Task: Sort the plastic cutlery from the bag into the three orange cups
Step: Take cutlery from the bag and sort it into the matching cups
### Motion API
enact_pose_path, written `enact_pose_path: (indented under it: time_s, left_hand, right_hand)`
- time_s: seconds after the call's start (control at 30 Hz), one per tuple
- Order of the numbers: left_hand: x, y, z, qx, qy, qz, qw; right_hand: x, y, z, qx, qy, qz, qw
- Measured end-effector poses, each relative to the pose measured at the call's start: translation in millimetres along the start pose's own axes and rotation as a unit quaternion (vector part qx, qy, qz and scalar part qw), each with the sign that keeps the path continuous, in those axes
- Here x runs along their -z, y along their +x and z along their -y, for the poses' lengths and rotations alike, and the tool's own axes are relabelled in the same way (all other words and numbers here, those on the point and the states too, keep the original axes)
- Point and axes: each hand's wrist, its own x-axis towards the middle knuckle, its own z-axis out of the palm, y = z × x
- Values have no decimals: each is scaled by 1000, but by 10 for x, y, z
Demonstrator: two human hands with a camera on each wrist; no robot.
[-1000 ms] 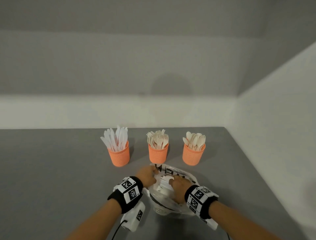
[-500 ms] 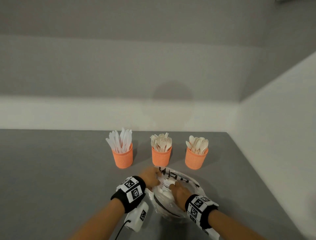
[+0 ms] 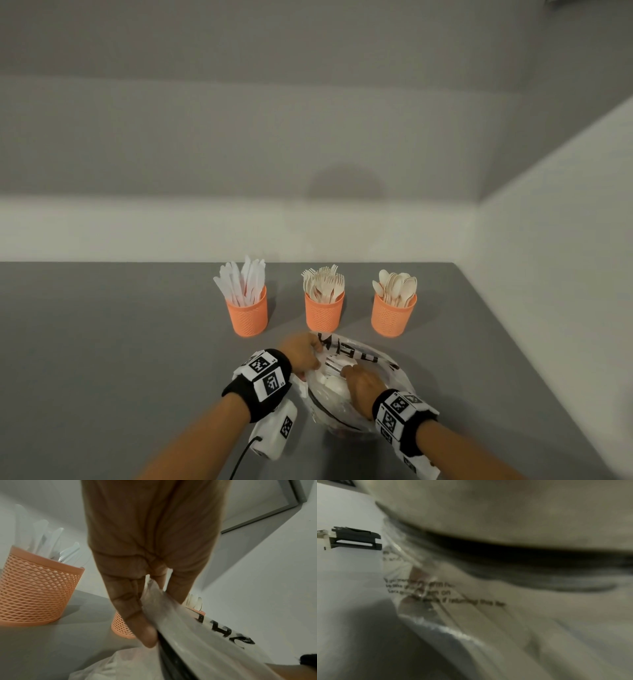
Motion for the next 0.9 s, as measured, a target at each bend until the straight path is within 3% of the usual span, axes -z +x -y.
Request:
enact_pose_path:
  time_s: [0.43,0.77,0.9]
  left_hand:
    - [94,-7,2,1,-4,13,1000]
    - [76,25,0,8,1,20,1000]
    - [111,29,1,7,0,13,1000]
  right_hand:
    - [145,-19,-29,-1,127,-14,992]
    - [91,-3,19,-10,-38,-20,999]
    - [122,10,16,8,-6,-52,999]
